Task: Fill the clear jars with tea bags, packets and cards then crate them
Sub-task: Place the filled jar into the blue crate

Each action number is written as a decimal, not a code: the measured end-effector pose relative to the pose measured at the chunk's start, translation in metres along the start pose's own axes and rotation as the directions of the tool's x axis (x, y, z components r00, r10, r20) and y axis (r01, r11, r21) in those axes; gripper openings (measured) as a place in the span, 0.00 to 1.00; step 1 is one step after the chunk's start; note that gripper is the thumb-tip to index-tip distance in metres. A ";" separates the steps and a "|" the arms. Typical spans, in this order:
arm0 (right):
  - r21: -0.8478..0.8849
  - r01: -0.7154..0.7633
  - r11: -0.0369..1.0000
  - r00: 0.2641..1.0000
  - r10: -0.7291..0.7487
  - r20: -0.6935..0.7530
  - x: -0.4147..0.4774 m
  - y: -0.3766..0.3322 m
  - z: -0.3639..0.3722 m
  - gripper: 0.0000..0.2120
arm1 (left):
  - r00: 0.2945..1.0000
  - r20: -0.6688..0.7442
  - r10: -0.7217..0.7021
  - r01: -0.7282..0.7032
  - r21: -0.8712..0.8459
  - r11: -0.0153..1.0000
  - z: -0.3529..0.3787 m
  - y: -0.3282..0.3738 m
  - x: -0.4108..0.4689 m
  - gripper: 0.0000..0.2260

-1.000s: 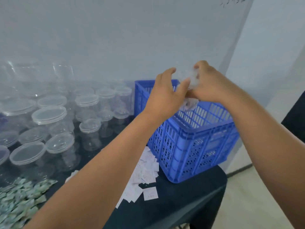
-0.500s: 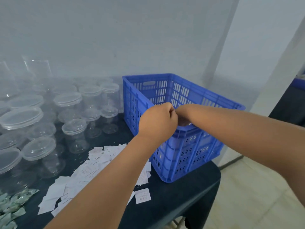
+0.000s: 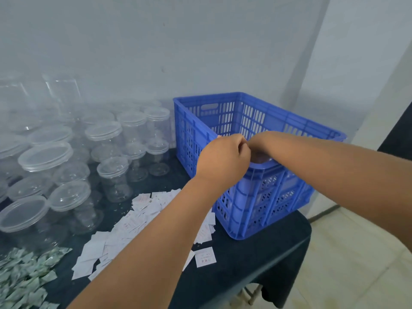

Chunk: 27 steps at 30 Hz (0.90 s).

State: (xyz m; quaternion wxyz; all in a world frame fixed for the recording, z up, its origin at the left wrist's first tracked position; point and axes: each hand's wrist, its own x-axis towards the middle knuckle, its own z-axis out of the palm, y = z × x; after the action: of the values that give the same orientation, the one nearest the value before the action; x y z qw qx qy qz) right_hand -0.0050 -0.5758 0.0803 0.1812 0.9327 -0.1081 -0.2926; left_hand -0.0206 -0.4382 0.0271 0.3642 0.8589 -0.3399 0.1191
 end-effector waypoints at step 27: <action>0.381 0.903 0.198 0.385 0.023 -0.923 -0.094 -0.404 0.148 0.21 | 0.841 -0.090 -0.533 0.541 0.140 0.830 -0.176 -0.169 -0.340 0.06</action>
State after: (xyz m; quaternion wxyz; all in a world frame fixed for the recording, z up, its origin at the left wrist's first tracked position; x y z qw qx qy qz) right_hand -0.1285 -0.2196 -0.1471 -0.4336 0.8578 0.1746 0.2139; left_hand -0.1510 -0.0597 -0.0942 0.3211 0.9429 -0.0657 0.0588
